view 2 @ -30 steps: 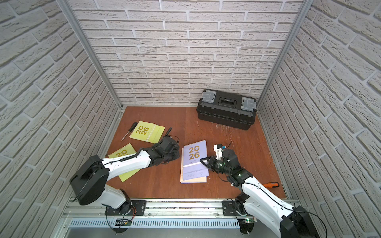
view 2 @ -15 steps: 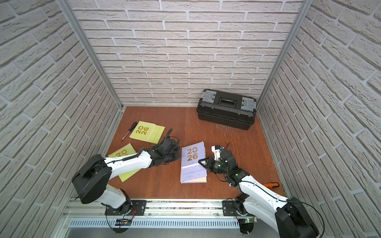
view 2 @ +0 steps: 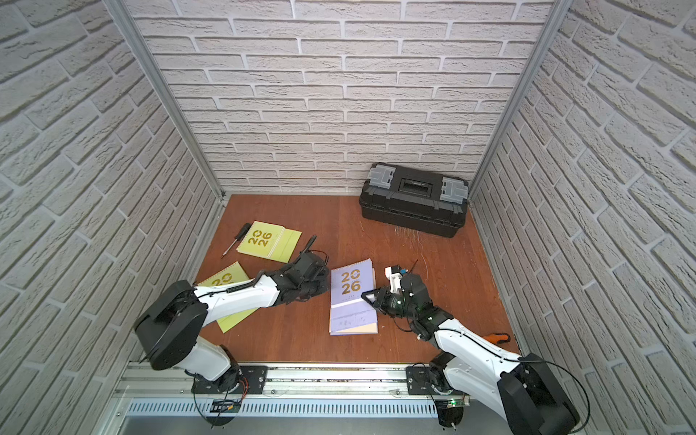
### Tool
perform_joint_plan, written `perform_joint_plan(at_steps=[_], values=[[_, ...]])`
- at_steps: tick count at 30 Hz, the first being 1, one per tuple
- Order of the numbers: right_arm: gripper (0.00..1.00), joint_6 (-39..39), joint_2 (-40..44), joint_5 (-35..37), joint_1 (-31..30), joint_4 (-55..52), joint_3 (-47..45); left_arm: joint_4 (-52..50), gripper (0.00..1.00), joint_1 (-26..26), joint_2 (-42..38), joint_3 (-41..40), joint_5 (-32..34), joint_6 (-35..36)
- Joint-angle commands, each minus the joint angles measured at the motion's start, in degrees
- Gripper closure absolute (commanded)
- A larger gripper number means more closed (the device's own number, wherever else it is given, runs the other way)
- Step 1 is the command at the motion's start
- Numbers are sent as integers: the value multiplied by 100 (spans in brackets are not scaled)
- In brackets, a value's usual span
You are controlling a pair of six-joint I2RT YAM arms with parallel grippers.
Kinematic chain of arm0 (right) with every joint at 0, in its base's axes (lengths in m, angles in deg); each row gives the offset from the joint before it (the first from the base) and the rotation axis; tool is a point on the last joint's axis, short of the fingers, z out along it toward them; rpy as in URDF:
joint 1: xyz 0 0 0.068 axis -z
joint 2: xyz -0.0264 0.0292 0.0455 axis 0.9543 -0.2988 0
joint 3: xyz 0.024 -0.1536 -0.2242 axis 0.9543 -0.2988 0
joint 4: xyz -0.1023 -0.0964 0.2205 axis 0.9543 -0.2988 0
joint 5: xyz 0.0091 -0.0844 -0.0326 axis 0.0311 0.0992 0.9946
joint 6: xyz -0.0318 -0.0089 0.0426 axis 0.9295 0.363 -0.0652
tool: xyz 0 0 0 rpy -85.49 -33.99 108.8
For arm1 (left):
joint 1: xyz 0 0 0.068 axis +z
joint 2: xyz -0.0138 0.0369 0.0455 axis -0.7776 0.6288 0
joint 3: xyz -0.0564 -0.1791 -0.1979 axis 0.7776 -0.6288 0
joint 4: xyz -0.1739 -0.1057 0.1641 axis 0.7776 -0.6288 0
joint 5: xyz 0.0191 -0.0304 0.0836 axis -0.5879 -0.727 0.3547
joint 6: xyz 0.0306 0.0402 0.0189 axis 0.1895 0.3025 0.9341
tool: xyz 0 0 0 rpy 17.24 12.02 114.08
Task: Stack the calendars
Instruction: Place the calendar at the calendar.
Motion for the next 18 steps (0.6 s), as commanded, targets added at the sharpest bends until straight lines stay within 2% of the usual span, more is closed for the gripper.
perform_joint_plan(at_steps=[1, 14, 18], values=[[88, 151, 103, 92, -63, 182, 36, 193, 100, 34, 44, -5, -24, 8], [75, 448, 199, 314, -101, -547, 231, 294, 100, 42, 157, 24, -107, 8], [74, 531, 209, 407, -108, -777, 292, 310, 100, 42, 200, 39, -131, 8]])
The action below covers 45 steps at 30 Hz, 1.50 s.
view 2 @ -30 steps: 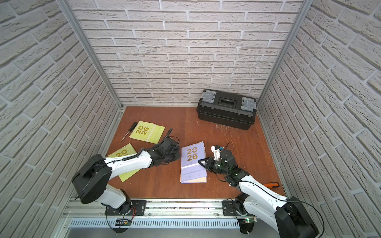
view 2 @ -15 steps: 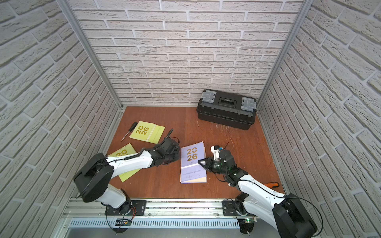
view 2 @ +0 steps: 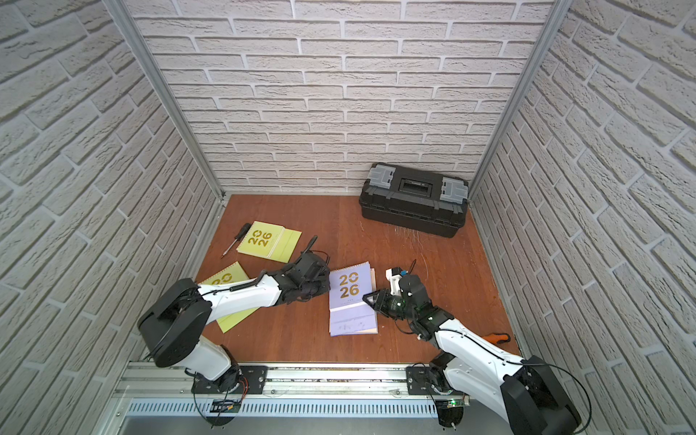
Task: Stack the calendars
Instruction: Place the calendar at the calendar.
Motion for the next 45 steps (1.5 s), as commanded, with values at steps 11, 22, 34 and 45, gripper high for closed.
perform_joint_plan(at_steps=[11, 22, 34, 45], values=[[78, 439, 78, 540, -39, -795, 435, 181, 100, -23, 168, 185, -94, 26], [81, 636, -157, 796, -22, -1123, 726, 132, 100, -69, 94, 246, -89, 8], [70, 896, -283, 1267, 21, -2012, 1073, 243, 100, -112, 143, 219, -147, -45], [68, 1344, -334, 1609, 30, -2736, 1665, -139, 100, -81, -23, 282, 74, 29]])
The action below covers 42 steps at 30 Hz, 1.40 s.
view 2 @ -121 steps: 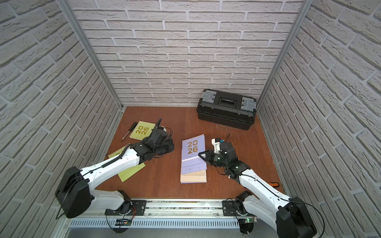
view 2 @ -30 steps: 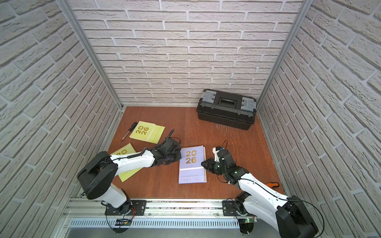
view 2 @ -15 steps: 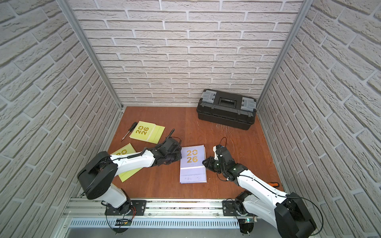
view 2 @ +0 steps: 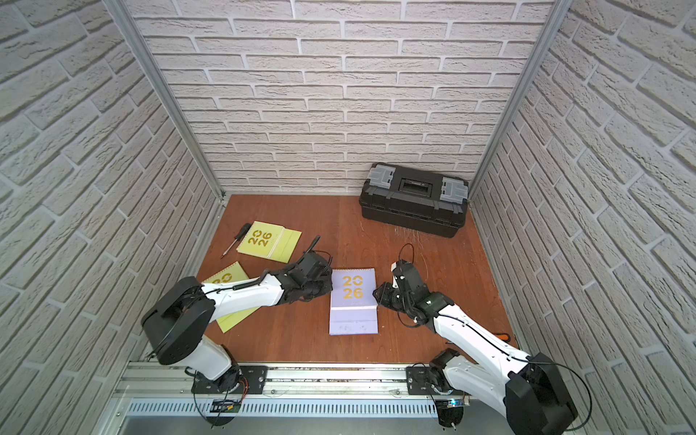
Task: Stack the calendars
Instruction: Place the calendar at the calendar, then pick up the calendar at the center of the board.
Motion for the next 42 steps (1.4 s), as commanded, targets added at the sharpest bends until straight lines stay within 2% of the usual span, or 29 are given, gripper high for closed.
perform_joint_plan(at_steps=[1, 8, 13, 20, 25, 33, 37, 42], values=[[67, 324, -95, 204, 19, -257, 342, -212, 100, 8, -196, 182, 211, 60], [66, 545, -617, 156, 8, -460, 1097, -969, 100, 289, -842, 174, 537, 262], [66, 599, -1368, 44, -150, -482, 1805, -1562, 100, 783, -1590, -105, 687, 284], [66, 612, -2788, -123, -650, -285, 3010, -2922, 100, 1942, -2776, -450, 840, 285], [66, 553, -3818, -495, -842, -103, 3863, -3609, 100, 2734, -3224, -407, 921, 438], [64, 496, -5206, -1326, -921, 59, 5187, -4219, 100, 4101, -3283, -206, 904, 503], [63, 437, -5752, -1593, -998, 94, 5695, -4399, 100, 4944, -3114, -66, 645, 528], [62, 198, -6133, -1880, -1111, 353, 5876, -4594, 100, 5944, -2993, 112, 436, 618]])
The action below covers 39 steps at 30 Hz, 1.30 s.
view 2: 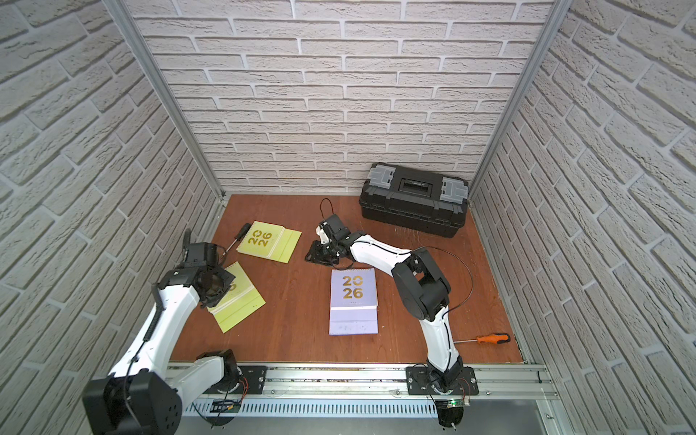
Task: Stack the calendars
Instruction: Pick up the calendar at the center of the board.
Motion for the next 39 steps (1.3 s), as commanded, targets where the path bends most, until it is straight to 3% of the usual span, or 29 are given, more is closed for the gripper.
perform_joint_plan(at_steps=[1, 8, 15, 26, 39], values=[[62, -227, -147, -396, -131, 359, 92, -388, 100, 541, 80, 228, -120, 161], [62, -386, -207, -455, -190, 579, 50, -328, 100, 1513, 361, 196, 76, 448], [61, -239, 41, -301, -195, 302, 36, 364, 100, 2451, 758, -261, -393, 556], [60, -345, 215, -145, -259, 187, -10, 1162, 100, 2609, 1500, -538, -628, 777], [59, -393, 174, -97, -276, 42, 188, 1891, 100, 2609, 2730, -295, -994, 980]])
